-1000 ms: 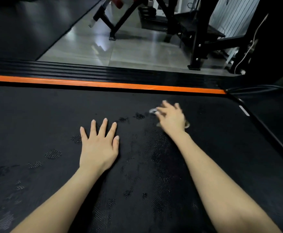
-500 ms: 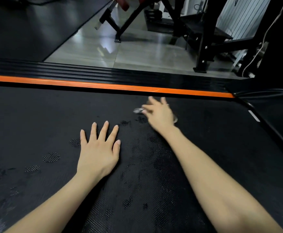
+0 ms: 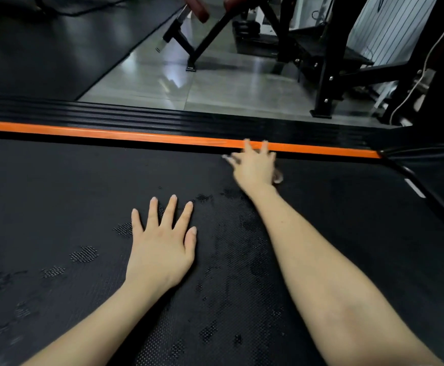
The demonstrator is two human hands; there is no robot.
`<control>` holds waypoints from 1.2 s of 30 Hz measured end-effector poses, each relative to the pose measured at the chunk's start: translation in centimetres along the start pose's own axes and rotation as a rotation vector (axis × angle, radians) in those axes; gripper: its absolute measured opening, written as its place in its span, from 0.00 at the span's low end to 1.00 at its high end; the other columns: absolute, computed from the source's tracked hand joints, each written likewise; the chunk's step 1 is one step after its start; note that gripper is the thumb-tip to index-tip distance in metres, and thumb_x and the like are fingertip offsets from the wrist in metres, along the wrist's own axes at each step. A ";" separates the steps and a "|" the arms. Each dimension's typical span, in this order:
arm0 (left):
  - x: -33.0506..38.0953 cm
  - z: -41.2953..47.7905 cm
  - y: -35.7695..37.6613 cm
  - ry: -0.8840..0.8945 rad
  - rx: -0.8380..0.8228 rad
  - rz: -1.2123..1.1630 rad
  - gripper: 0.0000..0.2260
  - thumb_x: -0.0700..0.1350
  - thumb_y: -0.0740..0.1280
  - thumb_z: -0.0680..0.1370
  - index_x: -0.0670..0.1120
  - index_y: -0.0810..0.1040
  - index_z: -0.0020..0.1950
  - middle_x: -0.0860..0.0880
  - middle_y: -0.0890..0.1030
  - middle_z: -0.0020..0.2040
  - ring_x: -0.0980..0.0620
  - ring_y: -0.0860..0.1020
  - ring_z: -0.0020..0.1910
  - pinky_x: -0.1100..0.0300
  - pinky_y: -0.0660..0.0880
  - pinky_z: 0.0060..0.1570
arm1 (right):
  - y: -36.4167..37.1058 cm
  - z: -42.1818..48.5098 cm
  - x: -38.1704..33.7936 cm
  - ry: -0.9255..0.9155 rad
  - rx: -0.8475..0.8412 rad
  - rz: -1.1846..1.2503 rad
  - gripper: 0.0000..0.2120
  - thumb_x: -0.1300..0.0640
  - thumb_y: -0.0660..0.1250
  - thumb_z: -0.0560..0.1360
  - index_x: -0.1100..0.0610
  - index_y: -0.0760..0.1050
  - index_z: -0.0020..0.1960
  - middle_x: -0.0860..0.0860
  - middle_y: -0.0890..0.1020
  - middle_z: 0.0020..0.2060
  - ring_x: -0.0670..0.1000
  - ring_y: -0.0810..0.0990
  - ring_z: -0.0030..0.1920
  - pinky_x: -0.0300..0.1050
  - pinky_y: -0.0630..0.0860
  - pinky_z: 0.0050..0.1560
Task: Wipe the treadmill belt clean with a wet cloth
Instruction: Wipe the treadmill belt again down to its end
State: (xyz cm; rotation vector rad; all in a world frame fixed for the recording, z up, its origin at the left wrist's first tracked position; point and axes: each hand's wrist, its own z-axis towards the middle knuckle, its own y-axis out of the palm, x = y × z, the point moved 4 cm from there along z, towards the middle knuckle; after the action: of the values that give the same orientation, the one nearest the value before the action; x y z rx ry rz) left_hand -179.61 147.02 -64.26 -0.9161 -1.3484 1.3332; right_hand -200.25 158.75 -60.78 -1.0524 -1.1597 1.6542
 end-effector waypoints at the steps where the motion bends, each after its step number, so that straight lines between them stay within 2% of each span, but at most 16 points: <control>1: -0.1 0.0 0.0 0.006 0.003 0.000 0.33 0.60 0.29 0.72 0.56 0.45 0.77 0.50 0.48 0.79 0.43 0.44 0.77 0.41 0.40 0.72 | 0.7 0.0 -2.2 -0.117 -0.022 -0.034 0.15 0.48 0.58 0.80 0.48 0.75 0.64 0.51 0.62 0.74 0.63 0.53 0.74 0.62 0.53 0.71; 3: -0.2 0.0 0.0 0.022 0.007 -0.001 0.33 0.60 0.29 0.72 0.57 0.45 0.77 0.50 0.48 0.79 0.43 0.43 0.77 0.41 0.39 0.73 | 1.1 0.4 -3.6 -0.226 -0.073 -0.067 0.14 0.51 0.59 0.80 0.47 0.75 0.63 0.49 0.61 0.74 0.62 0.51 0.75 0.62 0.50 0.72; 5: -0.4 -0.1 0.0 0.032 0.004 0.003 0.33 0.61 0.30 0.73 0.57 0.47 0.77 0.50 0.49 0.78 0.43 0.44 0.77 0.41 0.40 0.73 | 0.7 0.6 -1.6 -0.231 -0.101 -0.056 0.15 0.49 0.59 0.80 0.45 0.73 0.65 0.48 0.60 0.75 0.60 0.52 0.75 0.63 0.52 0.72; 8: -0.4 0.0 0.1 0.022 0.000 -0.009 0.31 0.60 0.36 0.76 0.55 0.55 0.77 0.49 0.57 0.77 0.41 0.51 0.76 0.39 0.46 0.73 | -0.1 -0.8 2.9 -0.155 -0.055 0.021 0.18 0.41 0.59 0.78 0.43 0.71 0.66 0.51 0.61 0.74 0.60 0.58 0.72 0.65 0.62 0.67; 10: -0.3 0.0 0.0 0.019 -0.006 0.003 0.32 0.60 0.34 0.75 0.56 0.53 0.77 0.49 0.55 0.78 0.41 0.50 0.77 0.39 0.44 0.73 | -0.1 -2.0 3.8 -0.155 -0.031 0.054 0.18 0.41 0.60 0.77 0.43 0.72 0.65 0.52 0.62 0.73 0.60 0.63 0.69 0.61 0.68 0.64; 12: -0.2 0.0 0.2 0.009 -0.007 0.002 0.34 0.60 0.30 0.72 0.57 0.48 0.77 0.50 0.50 0.78 0.43 0.45 0.77 0.41 0.40 0.72 | 0.0 -2.3 3.3 -0.160 -0.011 0.072 0.16 0.43 0.62 0.77 0.44 0.76 0.62 0.50 0.64 0.72 0.60 0.65 0.67 0.60 0.69 0.63; 15: -0.3 0.0 -0.2 0.008 0.001 -0.008 0.34 0.61 0.30 0.72 0.57 0.48 0.77 0.50 0.50 0.79 0.43 0.44 0.77 0.41 0.40 0.73 | -0.3 -2.7 2.5 -0.141 -0.004 0.115 0.13 0.48 0.63 0.78 0.46 0.78 0.60 0.48 0.67 0.71 0.57 0.67 0.67 0.59 0.68 0.63; 17: -0.2 0.0 -0.1 0.003 -0.009 -0.003 0.34 0.61 0.29 0.71 0.58 0.47 0.77 0.51 0.49 0.79 0.43 0.44 0.77 0.41 0.40 0.73 | -0.6 -4.9 2.2 -0.222 -0.021 0.110 0.12 0.52 0.64 0.77 0.48 0.79 0.59 0.48 0.69 0.70 0.58 0.68 0.66 0.55 0.69 0.64; 20: -0.2 0.1 0.0 0.000 -0.027 0.017 0.34 0.60 0.29 0.71 0.58 0.46 0.78 0.50 0.48 0.79 0.43 0.43 0.77 0.41 0.40 0.72 | -2.3 -12.4 2.4 -0.467 -0.003 0.178 0.12 0.57 0.69 0.73 0.49 0.80 0.56 0.51 0.74 0.66 0.62 0.74 0.62 0.61 0.74 0.58; 23: -0.3 0.2 0.1 0.002 -0.027 0.025 0.34 0.60 0.30 0.72 0.57 0.47 0.78 0.49 0.49 0.79 0.42 0.44 0.77 0.39 0.41 0.72 | -3.1 -17.1 3.2 -0.677 -0.030 0.213 0.14 0.47 0.62 0.75 0.47 0.79 0.57 0.50 0.74 0.67 0.62 0.73 0.64 0.61 0.72 0.60; 26: -0.2 0.1 0.2 0.006 -0.035 0.042 0.34 0.60 0.29 0.72 0.57 0.46 0.78 0.49 0.48 0.79 0.41 0.44 0.77 0.39 0.41 0.73 | -2.4 -12.8 1.1 -0.552 -0.096 0.164 0.19 0.39 0.60 0.75 0.45 0.78 0.60 0.51 0.71 0.69 0.62 0.65 0.70 0.65 0.61 0.69; 28: -0.2 0.1 0.1 0.009 -0.023 0.031 0.34 0.60 0.30 0.72 0.57 0.48 0.78 0.49 0.50 0.79 0.41 0.45 0.77 0.39 0.41 0.72 | -1.3 -9.9 -1.1 -0.425 -0.101 0.163 0.17 0.41 0.62 0.76 0.45 0.77 0.61 0.49 0.68 0.71 0.59 0.61 0.72 0.59 0.59 0.71; 30: -0.3 0.1 0.0 0.007 -0.018 0.013 0.33 0.60 0.32 0.73 0.57 0.49 0.78 0.49 0.51 0.79 0.42 0.45 0.77 0.39 0.41 0.72 | -1.1 -9.8 -2.0 -0.322 -0.069 0.197 0.15 0.45 0.63 0.77 0.46 0.78 0.61 0.46 0.69 0.70 0.56 0.66 0.69 0.51 0.62 0.69; 34: -0.4 0.1 0.0 0.005 -0.042 0.012 0.24 0.58 0.41 0.81 0.58 0.47 0.78 0.50 0.48 0.79 0.43 0.43 0.77 0.40 0.40 0.73 | -3.6 -18.4 0.0 -0.448 -0.024 0.255 0.11 0.48 0.67 0.74 0.46 0.81 0.56 0.45 0.76 0.64 0.56 0.76 0.61 0.53 0.75 0.59; 36: -0.3 0.2 0.0 0.011 -0.045 0.010 0.24 0.57 0.42 0.81 0.57 0.47 0.78 0.50 0.47 0.79 0.42 0.43 0.77 0.40 0.40 0.73 | -5.0 -23.5 1.3 -0.581 -0.011 0.330 0.11 0.49 0.68 0.72 0.47 0.81 0.53 0.47 0.78 0.61 0.56 0.77 0.60 0.51 0.75 0.60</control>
State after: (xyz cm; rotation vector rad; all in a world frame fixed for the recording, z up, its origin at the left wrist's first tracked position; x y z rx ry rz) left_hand -179.69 146.66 -64.29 -0.9602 -1.3725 1.3081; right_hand -177.70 167.21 -61.37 -0.8187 -1.4090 2.3157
